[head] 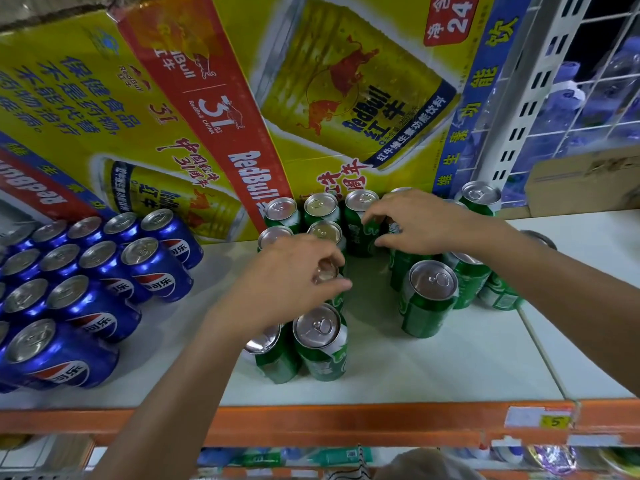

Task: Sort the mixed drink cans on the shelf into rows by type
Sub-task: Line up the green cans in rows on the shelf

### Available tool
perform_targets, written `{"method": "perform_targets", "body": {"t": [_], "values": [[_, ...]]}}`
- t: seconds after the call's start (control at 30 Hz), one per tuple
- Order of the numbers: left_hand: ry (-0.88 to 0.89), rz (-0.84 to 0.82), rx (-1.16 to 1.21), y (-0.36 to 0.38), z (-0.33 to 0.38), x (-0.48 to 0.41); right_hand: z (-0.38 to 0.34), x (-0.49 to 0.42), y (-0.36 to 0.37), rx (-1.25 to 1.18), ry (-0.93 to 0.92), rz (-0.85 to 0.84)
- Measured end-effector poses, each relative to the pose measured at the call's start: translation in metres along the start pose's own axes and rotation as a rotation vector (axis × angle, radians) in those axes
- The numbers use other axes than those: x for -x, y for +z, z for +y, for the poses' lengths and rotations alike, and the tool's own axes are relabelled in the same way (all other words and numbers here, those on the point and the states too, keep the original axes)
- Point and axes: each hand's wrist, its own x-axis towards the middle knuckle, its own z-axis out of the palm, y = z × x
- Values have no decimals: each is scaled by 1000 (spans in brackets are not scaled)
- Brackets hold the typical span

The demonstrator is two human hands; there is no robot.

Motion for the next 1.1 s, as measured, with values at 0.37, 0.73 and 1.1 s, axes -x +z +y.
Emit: {"method": "perform_targets", "body": {"t": [0.37,0.73,1.1], "values": [[-184,184,-267,21,-20,-88,13,-36,-10,80,114,59],[-233,229,-339,33,-34,-96,4,-61,-4,179,72,26],[-231,271,-415,32,-25,-92,7,-63,1,113,64,-11]]}}
